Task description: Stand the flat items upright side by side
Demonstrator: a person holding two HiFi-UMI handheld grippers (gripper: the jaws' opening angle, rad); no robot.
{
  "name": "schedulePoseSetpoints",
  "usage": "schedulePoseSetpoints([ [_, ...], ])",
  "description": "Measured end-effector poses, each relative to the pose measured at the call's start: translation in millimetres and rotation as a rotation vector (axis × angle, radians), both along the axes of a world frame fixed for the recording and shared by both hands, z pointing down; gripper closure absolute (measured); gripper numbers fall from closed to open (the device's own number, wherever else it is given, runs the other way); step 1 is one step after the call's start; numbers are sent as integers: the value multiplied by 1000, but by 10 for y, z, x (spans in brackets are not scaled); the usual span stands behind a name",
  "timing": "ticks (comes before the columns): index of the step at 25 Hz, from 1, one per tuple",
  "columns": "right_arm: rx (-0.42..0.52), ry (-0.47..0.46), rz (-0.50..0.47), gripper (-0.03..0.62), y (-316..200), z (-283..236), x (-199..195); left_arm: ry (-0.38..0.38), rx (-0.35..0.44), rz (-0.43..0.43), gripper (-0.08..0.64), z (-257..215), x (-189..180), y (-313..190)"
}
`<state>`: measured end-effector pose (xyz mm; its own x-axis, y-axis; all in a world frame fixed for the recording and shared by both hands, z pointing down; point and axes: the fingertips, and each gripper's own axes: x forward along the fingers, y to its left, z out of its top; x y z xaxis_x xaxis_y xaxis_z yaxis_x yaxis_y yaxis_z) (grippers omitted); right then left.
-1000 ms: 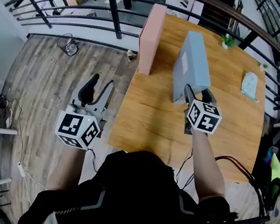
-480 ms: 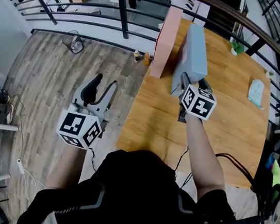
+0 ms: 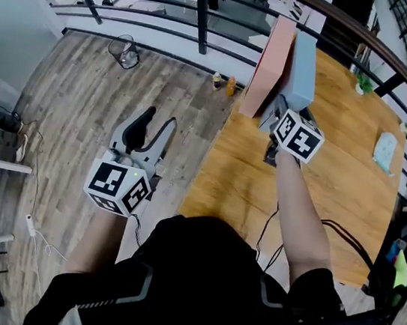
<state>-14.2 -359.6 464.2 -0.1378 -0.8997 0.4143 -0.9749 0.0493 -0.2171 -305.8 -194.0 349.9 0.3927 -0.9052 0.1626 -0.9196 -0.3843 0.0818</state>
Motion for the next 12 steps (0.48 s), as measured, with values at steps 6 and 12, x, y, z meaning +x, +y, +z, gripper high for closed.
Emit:
schedulePoseSetpoints([
  [6,6,-26,-124,265,46,64,-109,18,-3,-30,345,-24,-197,-7],
  [12,-42,-7,-193,305,163,295,8,57,-20,-27,345,40,-160,-76],
])
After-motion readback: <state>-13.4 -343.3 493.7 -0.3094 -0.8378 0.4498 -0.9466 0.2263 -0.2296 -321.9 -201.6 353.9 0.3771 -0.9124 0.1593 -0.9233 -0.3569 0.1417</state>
